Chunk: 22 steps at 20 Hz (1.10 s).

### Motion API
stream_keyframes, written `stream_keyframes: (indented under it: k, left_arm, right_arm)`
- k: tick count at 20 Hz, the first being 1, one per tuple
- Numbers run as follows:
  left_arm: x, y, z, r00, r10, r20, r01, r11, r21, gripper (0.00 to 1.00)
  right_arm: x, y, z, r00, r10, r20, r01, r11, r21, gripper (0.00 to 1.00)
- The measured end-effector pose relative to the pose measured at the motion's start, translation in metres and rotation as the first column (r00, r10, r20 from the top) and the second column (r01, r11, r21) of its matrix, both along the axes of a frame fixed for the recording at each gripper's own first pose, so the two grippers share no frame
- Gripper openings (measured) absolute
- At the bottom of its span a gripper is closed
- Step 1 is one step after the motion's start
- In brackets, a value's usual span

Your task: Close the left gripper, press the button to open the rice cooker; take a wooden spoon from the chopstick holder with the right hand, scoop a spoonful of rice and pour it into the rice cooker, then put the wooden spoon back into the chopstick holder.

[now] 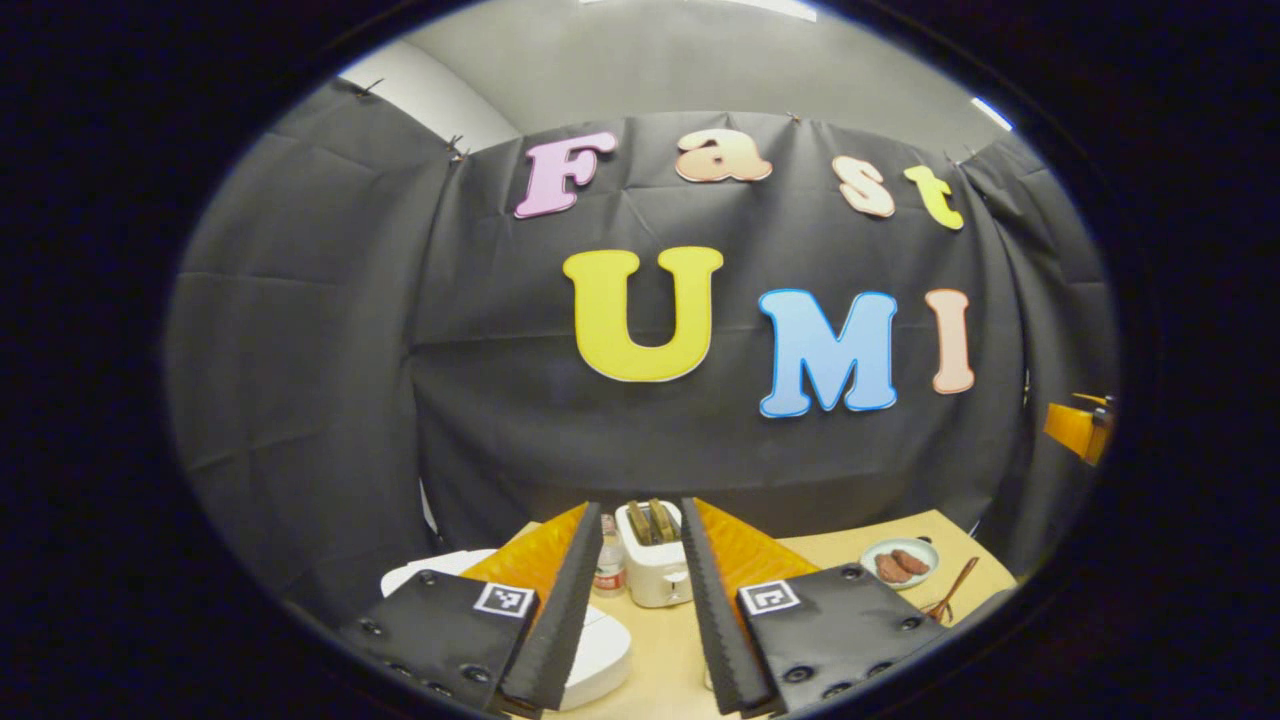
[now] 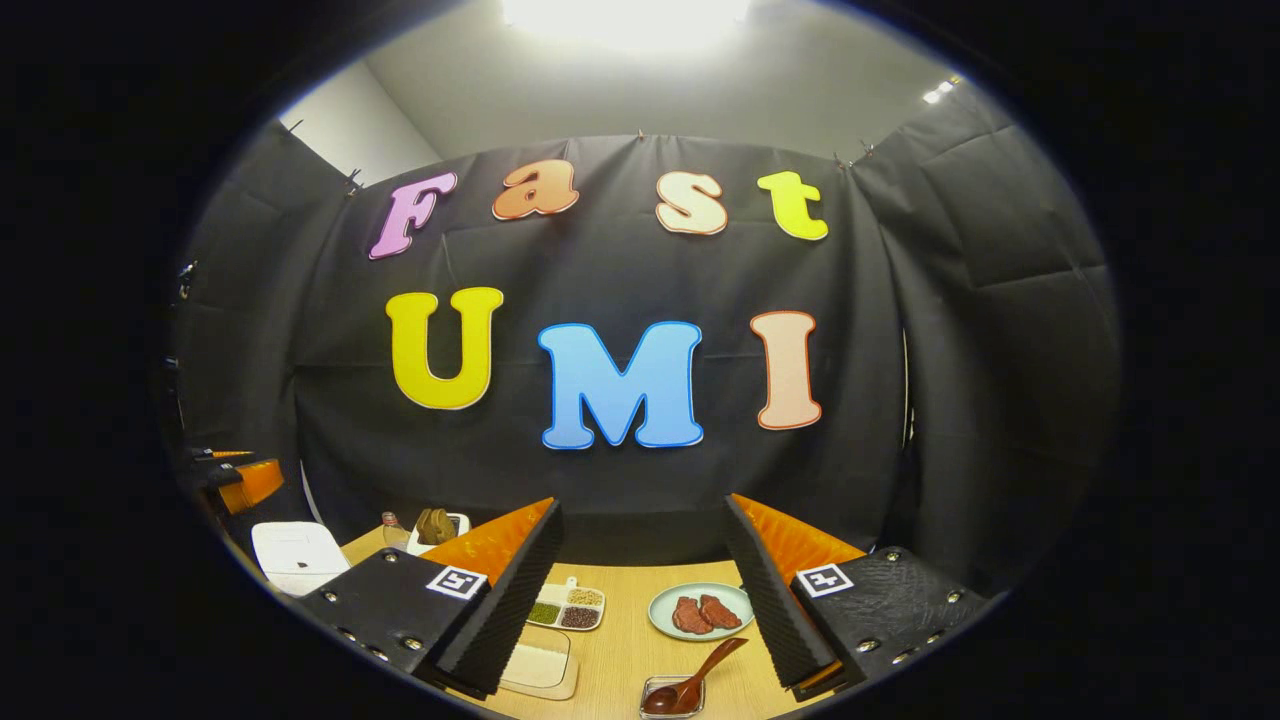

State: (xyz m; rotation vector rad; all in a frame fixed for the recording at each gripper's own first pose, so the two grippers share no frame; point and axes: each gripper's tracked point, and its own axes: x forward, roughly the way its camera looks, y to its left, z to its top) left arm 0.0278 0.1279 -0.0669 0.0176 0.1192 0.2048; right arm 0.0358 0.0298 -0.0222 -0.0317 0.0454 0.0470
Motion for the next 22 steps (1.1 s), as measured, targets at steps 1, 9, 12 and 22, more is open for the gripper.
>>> stream_keyframes:
  k: [1, 9, 12, 22]
  left_arm:
    - [0.001, 0.009, -0.005, 1.0, 0.008, -0.022, -0.008, 1.0, 0.002, 0.62]
    - [-0.014, 0.082, -0.09, 0.967, 0.035, -0.251, -0.082, 0.98, -0.179, 0.08]
    - [-0.014, 0.102, -0.143, 0.926, 0.008, -0.378, -0.127, 0.948, -0.293, 0.08]
    - [-0.015, 0.132, -0.226, 0.819, 0.043, -0.572, -0.203, 0.954, -0.219, 0.08]
  right_arm:
    - [0.0, 0.002, -0.003, 1.0, 0.003, -0.009, -0.003, 1.0, 0.004, 0.97]
    - [0.003, 0.008, -0.017, 0.999, 0.007, -0.046, -0.006, 1.0, 0.006, 0.97]
    - [0.004, 0.008, -0.021, 0.998, 0.007, -0.055, -0.006, 1.0, 0.004, 0.97]
    - [0.005, 0.002, -0.029, 0.997, -0.015, -0.077, 0.014, 1.0, -0.012, 0.97]
